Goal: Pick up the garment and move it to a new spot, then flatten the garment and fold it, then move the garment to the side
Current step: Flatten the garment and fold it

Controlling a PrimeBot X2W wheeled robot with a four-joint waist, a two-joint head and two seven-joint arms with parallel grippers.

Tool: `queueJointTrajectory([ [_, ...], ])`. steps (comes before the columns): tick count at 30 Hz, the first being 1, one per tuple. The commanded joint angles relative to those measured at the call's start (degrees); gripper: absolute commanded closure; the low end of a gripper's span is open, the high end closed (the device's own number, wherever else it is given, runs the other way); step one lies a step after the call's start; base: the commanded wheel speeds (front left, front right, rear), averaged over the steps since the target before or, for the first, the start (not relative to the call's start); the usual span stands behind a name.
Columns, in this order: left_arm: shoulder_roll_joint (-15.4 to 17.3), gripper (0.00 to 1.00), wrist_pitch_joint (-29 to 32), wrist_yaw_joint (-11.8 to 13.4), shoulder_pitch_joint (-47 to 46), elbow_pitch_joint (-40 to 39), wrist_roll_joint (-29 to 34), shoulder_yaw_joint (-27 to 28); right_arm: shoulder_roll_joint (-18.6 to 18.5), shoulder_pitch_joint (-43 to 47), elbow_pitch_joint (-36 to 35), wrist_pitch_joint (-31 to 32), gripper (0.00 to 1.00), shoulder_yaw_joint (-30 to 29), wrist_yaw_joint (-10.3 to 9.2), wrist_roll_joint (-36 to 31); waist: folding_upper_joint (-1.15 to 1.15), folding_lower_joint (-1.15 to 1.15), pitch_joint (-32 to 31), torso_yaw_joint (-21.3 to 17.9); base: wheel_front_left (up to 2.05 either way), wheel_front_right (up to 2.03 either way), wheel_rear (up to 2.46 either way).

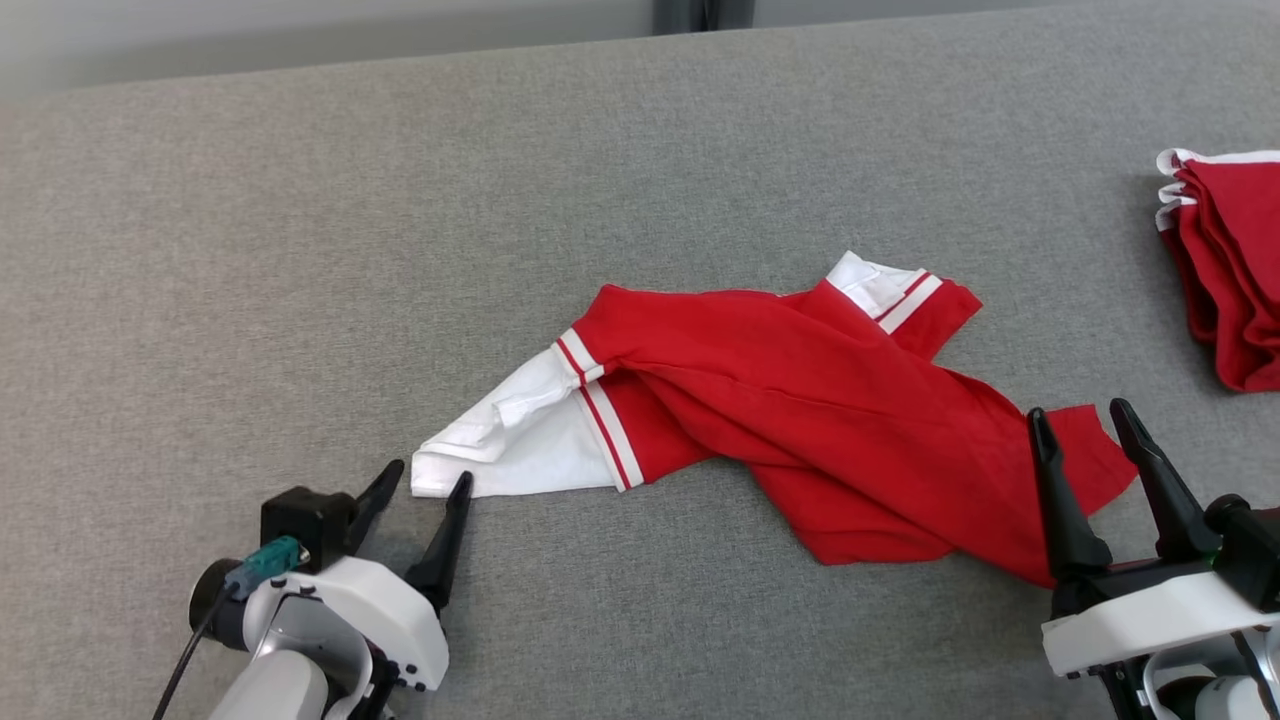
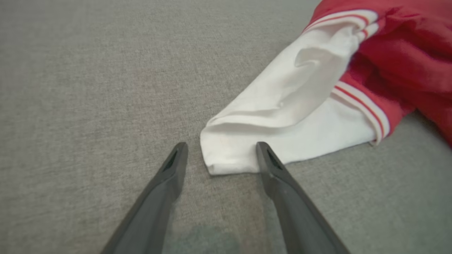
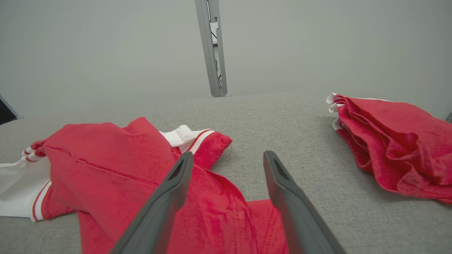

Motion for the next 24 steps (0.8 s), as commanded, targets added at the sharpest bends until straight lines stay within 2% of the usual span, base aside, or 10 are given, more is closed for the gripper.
queueJointTrajectory([
  [1, -0.03, 0.0, 0.75, -0.43, -1.15, 1.34, -0.45, -0.04, -0.41, -0.49, 0.23, -0.4, 0.0, -0.38, 0.01, 0.39, 0.0, 0.0, 0.53, -0.51, 0.0, 0.0, 0.0],
  [2, -0.13, 0.0, 1.26, -0.64, -1.27, 2.25, -0.7, -0.22, -0.47, -0.38, 0.54, -0.4, 0.0, -0.58, 0.01, 0.57, 0.0, 0.0, 0.65, -0.67, 0.0, 0.0, 0.0],
  [3, -0.25, 0.05, 1.45, -0.81, -1.55, 2.88, -0.88, -0.32, -0.56, -0.2, 0.9, -0.31, 0.0, -0.74, 0.01, 0.84, 0.0, 0.0, 0.76, -0.81, 0.0, 0.0, 0.0],
  [4, -0.36, 0.67, 1.49, -1.13, -1.83, 3.3, -1.1, -0.46, -0.84, 0.0, 1.34, -0.26, 0.0, -1.06, 0.01, 1.01, 0.0, 0.0, 0.84, -0.9, 0.0, 0.0, 0.0],
  [5, -0.36, 1.0, 1.6, -1.34, -2.05, 3.71, -1.19, -0.64, -1.12, 0.2, 1.77, -0.04, 0.0, -1.32, 0.01, 1.15, 0.0, 0.0, 0.92, -0.96, 0.0, 0.0, 0.0],
  [10, -0.34, 1.0, 0.62, -1.75, -3.27, 5.23, -1.21, -0.94, -2.95, -0.39, 4.38, 1.73, 0.0, -0.84, 0.01, 2.39, 0.0, 0.0, 1.6, -0.54, 0.0, 0.0, 0.0],
  [20, -0.65, 1.0, -0.86, -1.8, -5.25, 6.79, -0.94, -1.47, -9.15, -5.69, 10.39, 6.99, 0.0, 5.16, 0.01, 5.74, 0.0, 0.0, 3.39, 1.42, 0.0, 0.0, 0.0],
  [24, -0.73, 1.0, -1.46, -1.79, -5.39, 7.34, -1.12, -1.52, -10.35, -6.78, 11.1, 7.45, 0.0, 7.34, 0.01, 6.7, 0.0, 0.0, 3.82, 1.84, 0.0, 0.0, 0.0],
])
